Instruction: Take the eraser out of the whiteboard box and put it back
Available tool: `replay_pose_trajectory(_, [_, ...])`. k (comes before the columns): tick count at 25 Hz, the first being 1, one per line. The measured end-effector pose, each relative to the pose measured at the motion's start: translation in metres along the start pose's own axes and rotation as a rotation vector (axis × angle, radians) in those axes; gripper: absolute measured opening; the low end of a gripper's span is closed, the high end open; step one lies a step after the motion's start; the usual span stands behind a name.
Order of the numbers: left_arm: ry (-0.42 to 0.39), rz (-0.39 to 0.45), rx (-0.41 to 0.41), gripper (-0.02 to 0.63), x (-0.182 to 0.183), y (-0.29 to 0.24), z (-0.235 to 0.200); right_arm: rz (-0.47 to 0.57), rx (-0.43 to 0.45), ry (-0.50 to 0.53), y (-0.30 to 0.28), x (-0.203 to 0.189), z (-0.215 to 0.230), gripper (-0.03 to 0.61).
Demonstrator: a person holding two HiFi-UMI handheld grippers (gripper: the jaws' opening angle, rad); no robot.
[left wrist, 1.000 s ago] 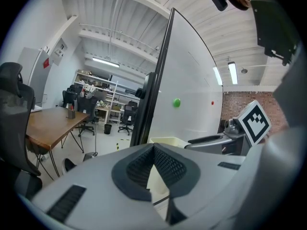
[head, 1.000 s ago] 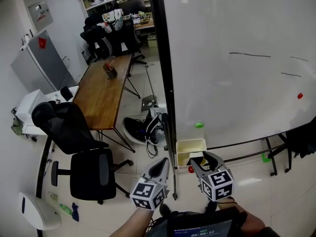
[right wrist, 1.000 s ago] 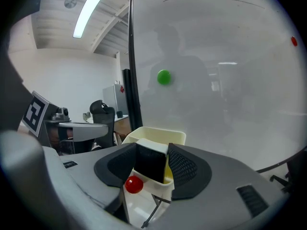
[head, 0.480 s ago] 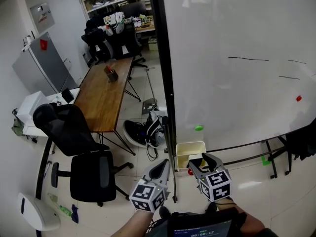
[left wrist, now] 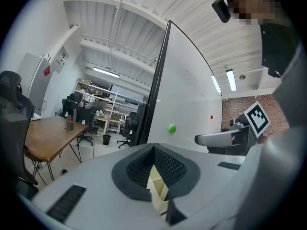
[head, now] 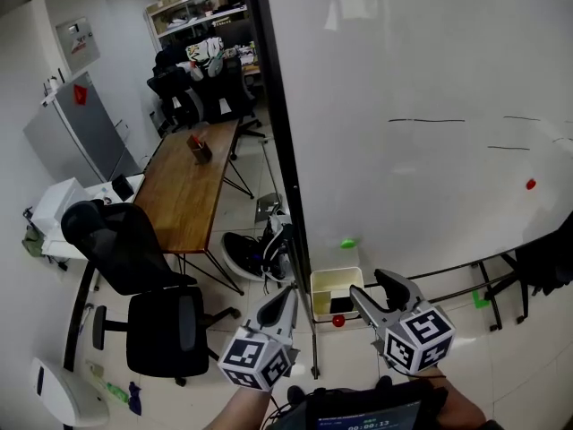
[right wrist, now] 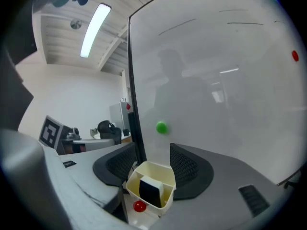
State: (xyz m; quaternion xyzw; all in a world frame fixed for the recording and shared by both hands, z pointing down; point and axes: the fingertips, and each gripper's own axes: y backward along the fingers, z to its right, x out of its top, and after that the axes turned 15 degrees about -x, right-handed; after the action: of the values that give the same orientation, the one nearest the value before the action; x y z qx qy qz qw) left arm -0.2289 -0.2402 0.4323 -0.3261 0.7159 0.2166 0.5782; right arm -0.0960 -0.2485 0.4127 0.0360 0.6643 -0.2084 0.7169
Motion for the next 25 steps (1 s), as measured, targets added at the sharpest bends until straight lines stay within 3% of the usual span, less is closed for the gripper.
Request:
replay_pose_trajectory(4, [-0.022,0.052,-0.019,0.026,0.030,-0.001,0.020,0.105,0.044,0.004,0.030,0.049,0.005,0.245])
replay_pose_trajectory(5, [-0.040,0.061,-0.027,0.026,0.036,-0.002,0.026,0.128,0.039,0.008,0.036,0.057,0.008,0.206])
replay_pose_trajectory(7, [-0.070,0.065,-0.040,0.025,0.042,-0.005,0.036,0.161,0.021,0.016,0.047,0.069,0.016,0.024])
replay_pose_trajectory(16, [-0.081,0.071,-0.079,0.026,0.052,-0.015,0.066,0.181,0.030,0.013,0.067,0.074,0.029,0.023])
replay_pose_trajectory(25, [-0.100,0.089,-0.061,0.026,0.061,-0.027,0.090,0.193,0.050,0.006,0.081,0.079,0.051,0.021])
